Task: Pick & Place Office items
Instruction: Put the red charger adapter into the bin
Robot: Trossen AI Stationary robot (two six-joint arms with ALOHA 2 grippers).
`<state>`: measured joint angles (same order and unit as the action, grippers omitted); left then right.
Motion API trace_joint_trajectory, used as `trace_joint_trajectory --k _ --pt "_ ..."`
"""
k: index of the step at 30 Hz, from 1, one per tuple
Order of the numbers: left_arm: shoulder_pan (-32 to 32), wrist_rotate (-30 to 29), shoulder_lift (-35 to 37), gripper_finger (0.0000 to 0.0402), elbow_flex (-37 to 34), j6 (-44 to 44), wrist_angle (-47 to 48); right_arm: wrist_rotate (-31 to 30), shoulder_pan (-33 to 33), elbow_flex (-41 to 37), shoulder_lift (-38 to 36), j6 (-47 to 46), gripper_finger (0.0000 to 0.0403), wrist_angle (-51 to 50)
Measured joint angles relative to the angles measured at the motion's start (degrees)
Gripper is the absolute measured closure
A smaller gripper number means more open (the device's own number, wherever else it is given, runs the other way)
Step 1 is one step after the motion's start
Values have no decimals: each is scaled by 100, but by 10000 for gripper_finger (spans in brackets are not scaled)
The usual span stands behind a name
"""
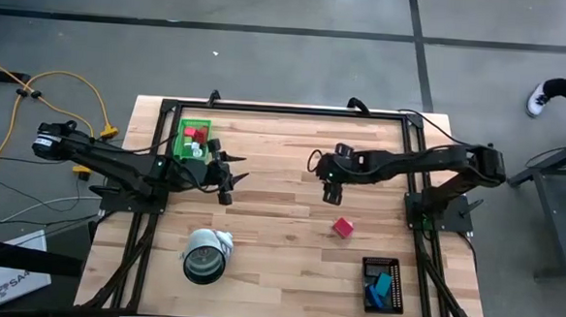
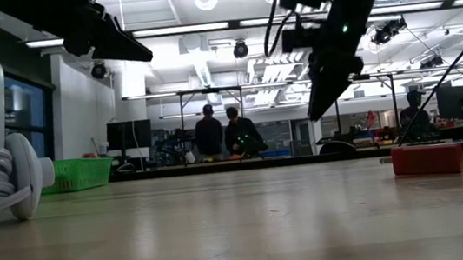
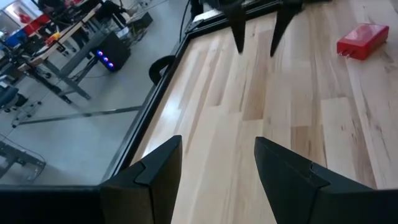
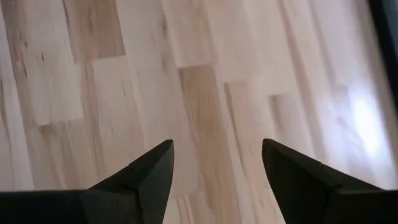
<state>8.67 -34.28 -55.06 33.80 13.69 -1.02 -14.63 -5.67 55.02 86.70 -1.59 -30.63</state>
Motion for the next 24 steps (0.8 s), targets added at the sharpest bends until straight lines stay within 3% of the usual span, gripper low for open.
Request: trace_joint_trajectory --k 4,13,18,24 --pt "0 -2 1 209 0 -30 1 -358 239 376 -227 -669 172 -767" --pt "0 -2 -1 209 0 -50 -10 -358 636 702 -537 -2356 172 -2158" --pt "28 -4 1 209 0 -99 -85 222 684 700 -543 -3416 172 -3001" --pt "88 -2 1 209 0 -338 -79 912 957 700 -543 -4010 172 -3038"
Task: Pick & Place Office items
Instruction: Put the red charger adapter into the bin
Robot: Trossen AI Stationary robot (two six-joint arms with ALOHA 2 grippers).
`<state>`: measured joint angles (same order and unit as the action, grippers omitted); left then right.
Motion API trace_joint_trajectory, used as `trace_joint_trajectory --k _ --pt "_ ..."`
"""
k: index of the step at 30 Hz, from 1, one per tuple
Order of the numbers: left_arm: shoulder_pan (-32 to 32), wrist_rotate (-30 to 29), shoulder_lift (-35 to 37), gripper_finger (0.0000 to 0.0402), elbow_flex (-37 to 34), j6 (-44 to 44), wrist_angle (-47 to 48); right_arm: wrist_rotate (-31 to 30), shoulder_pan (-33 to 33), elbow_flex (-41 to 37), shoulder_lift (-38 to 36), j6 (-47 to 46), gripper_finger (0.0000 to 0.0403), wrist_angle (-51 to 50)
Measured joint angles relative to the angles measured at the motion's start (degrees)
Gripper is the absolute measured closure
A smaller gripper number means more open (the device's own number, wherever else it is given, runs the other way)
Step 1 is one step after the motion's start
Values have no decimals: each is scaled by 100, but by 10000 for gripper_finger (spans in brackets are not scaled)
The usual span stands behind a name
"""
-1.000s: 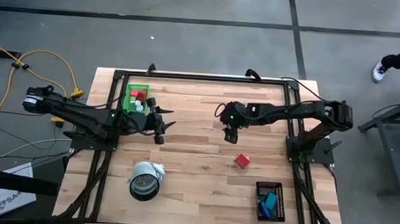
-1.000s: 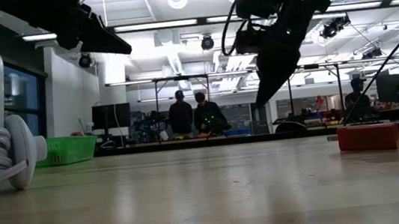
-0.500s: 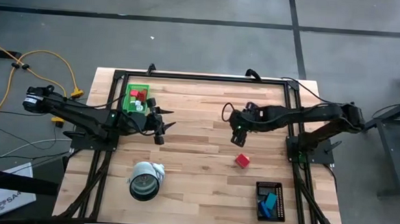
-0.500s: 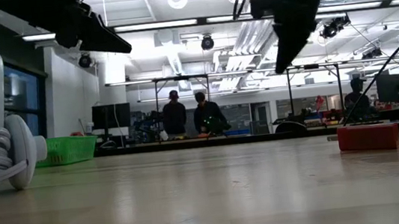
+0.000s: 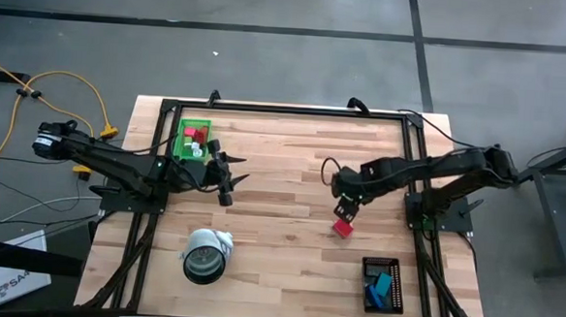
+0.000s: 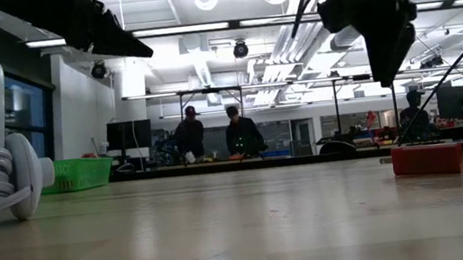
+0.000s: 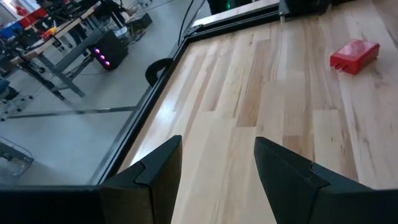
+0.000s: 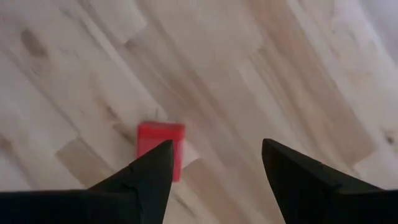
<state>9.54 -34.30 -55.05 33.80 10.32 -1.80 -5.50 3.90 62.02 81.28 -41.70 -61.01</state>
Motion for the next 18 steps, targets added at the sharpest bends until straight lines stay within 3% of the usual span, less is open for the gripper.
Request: trace_joint_trajectory --k 10,18 --pt "2 0 -1 209 0 -391 4 113 918 -2 0 -1491 172 57" --pt "2 0 -2 209 0 -395 4 -377 1871 -2 20 -2500 172 560"
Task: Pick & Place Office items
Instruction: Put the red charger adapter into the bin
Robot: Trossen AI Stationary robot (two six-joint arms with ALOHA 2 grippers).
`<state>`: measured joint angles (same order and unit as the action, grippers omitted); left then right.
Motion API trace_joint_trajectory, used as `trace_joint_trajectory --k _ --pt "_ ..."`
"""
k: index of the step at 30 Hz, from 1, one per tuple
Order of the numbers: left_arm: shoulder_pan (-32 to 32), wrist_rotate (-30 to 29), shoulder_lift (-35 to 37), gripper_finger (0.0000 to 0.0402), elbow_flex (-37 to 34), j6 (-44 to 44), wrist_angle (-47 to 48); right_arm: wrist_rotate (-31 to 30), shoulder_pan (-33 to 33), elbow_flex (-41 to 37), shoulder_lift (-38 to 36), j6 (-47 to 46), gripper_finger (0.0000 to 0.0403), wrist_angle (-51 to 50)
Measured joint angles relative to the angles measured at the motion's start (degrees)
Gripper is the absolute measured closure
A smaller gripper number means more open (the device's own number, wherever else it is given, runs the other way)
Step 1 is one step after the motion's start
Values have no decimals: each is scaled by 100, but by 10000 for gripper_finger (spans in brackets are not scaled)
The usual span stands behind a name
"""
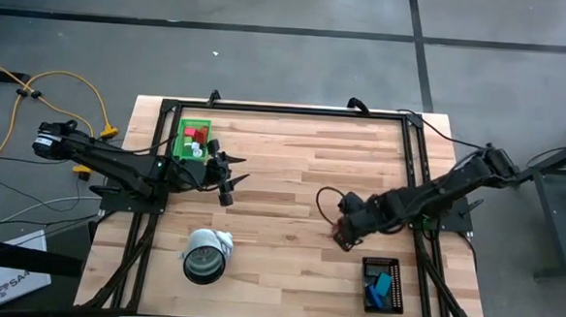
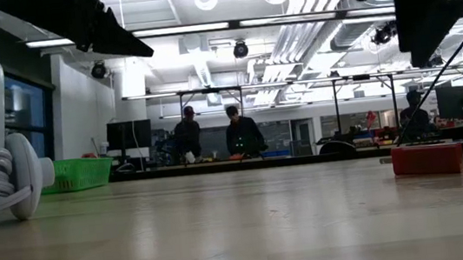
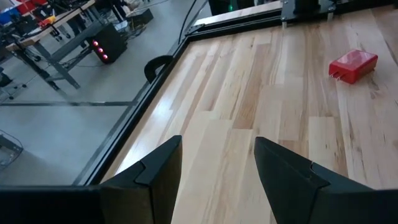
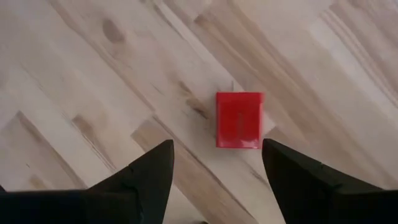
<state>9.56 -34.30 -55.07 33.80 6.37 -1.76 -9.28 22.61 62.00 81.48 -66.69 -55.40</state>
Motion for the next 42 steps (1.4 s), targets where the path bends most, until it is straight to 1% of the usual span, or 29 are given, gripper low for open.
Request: trace_joint_trajectory --k 5,12,16,22,25,32,36,42 --pt "0 0 2 209 0 0 0 -232 254 -2 160 -270 172 55" --pt "0 1 2 209 0 2 -1 -221 136 -2 658 -219 172 77" --pt "0 0 0 209 0 2 0 -29 18 -2 921 -14 172 30" --pt "0 0 0 209 0 3 0 135 11 -2 1218 232 172 -13" --pt "0 0 2 209 0 2 0 214 11 -2 1278 247 172 -19" --pt "0 0 0 209 0 2 0 179 -15 -4 1278 243 172 -25" --pt "0 0 1 209 0 4 2 181 -58 -149 1278 225 172 19" --pt "0 0 2 209 0 28 -15 330 -98 -162 1276 151 172 86"
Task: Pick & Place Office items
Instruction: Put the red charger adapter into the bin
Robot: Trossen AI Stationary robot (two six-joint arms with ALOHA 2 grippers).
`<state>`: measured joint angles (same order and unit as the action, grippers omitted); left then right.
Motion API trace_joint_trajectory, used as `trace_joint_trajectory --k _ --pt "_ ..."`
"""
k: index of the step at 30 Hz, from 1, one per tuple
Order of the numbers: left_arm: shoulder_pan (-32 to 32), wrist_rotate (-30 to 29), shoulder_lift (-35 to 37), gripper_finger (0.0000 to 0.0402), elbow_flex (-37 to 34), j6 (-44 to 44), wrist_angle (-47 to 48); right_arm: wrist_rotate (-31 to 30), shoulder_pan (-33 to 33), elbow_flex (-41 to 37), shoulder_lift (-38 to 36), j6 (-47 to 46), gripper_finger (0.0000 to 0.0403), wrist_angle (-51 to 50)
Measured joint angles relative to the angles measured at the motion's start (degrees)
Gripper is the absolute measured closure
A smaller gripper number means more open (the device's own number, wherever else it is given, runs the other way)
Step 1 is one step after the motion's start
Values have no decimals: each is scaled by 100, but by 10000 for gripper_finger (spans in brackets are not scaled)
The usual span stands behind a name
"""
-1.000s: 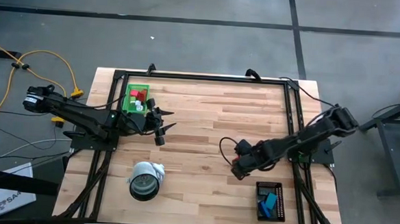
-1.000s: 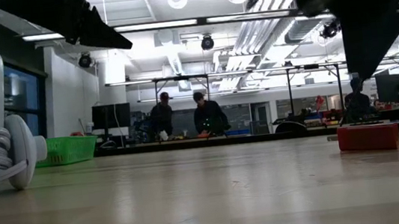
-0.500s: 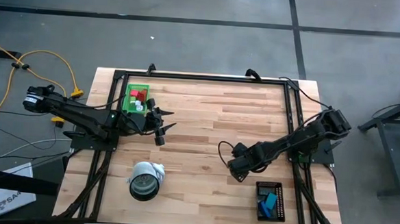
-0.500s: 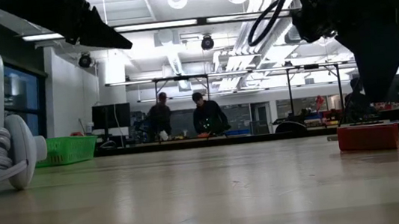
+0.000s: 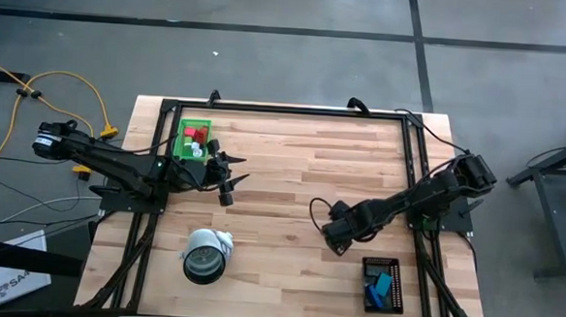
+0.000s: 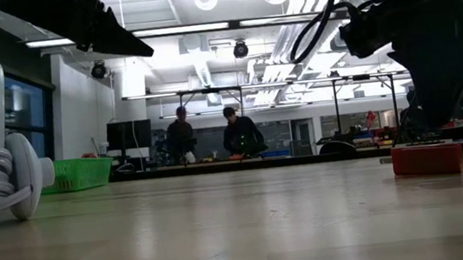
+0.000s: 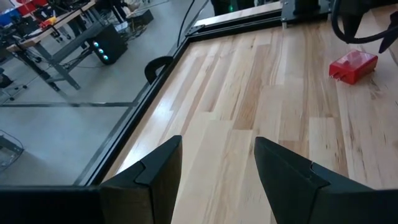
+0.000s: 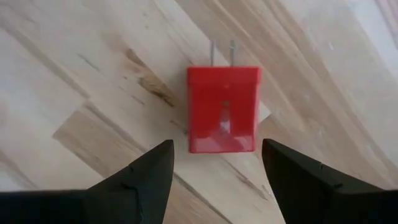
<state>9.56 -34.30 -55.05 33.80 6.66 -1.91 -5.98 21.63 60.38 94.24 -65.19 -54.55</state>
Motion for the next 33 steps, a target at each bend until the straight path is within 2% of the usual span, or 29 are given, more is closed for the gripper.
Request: trace_joint_trajectory --k 11,18,33 --pt "0 0 -2 209 0 -19 -22 18 -30 0 -2 417 172 643" --pt "0 0 -2 209 0 -24 -29 -165 -30 0 -2 363 172 692" --pt "0 0 -2 209 0 -24 -29 -58 -30 0 -4 388 172 912"
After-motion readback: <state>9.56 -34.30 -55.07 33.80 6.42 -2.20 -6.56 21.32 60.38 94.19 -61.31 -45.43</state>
